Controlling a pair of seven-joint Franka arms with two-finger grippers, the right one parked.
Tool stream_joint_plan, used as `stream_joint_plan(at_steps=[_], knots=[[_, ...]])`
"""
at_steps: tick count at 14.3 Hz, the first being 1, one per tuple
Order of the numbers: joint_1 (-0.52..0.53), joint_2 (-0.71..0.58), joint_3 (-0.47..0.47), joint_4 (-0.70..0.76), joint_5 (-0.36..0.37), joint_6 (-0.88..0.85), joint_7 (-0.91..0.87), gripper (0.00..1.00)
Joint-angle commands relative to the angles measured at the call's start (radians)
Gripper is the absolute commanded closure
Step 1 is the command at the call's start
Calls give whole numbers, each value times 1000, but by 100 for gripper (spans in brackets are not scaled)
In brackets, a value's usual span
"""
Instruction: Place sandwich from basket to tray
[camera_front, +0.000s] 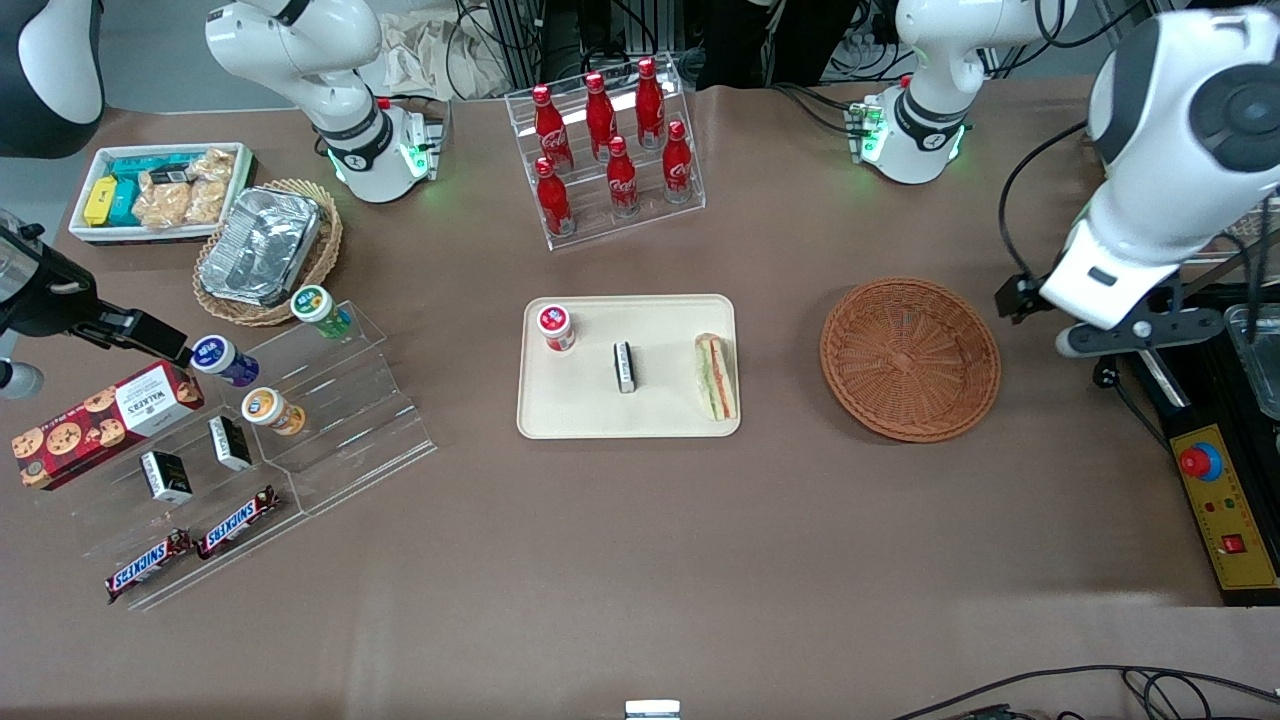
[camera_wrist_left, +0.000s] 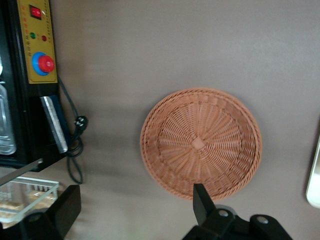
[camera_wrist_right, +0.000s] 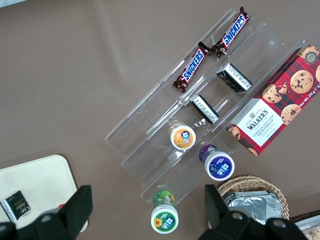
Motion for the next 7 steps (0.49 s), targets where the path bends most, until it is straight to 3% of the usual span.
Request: stream_joint_plan(at_steps=[1,7], knots=[[16,-21,14,48,-27,-57,65,1],[-17,-139,190,45,-138,-109,227,1]])
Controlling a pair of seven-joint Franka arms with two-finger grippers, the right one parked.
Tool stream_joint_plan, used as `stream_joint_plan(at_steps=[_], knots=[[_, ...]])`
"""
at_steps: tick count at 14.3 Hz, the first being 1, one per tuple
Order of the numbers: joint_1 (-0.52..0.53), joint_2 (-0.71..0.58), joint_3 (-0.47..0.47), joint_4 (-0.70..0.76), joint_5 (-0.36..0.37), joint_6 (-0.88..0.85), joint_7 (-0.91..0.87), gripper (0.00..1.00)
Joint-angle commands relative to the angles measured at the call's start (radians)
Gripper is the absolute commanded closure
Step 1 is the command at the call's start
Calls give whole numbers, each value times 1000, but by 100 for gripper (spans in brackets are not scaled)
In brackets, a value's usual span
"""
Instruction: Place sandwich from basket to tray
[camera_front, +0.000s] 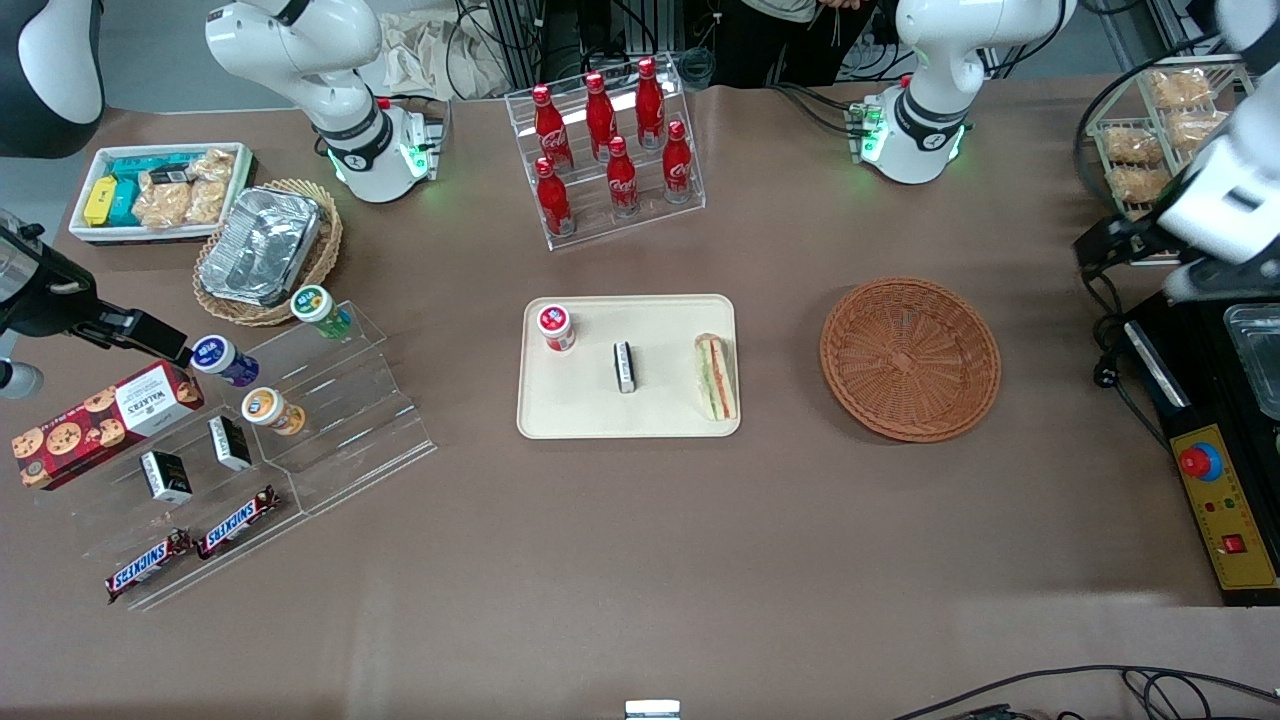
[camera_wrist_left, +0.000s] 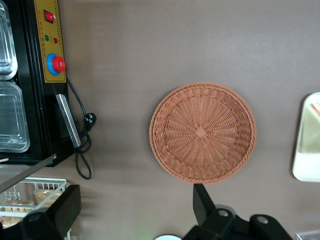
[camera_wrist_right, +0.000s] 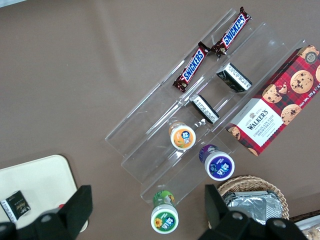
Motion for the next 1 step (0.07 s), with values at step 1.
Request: stream_joint_plan(at_steps=[1], knots=[[-54,-40,82,-3,-32,-23,49,1]])
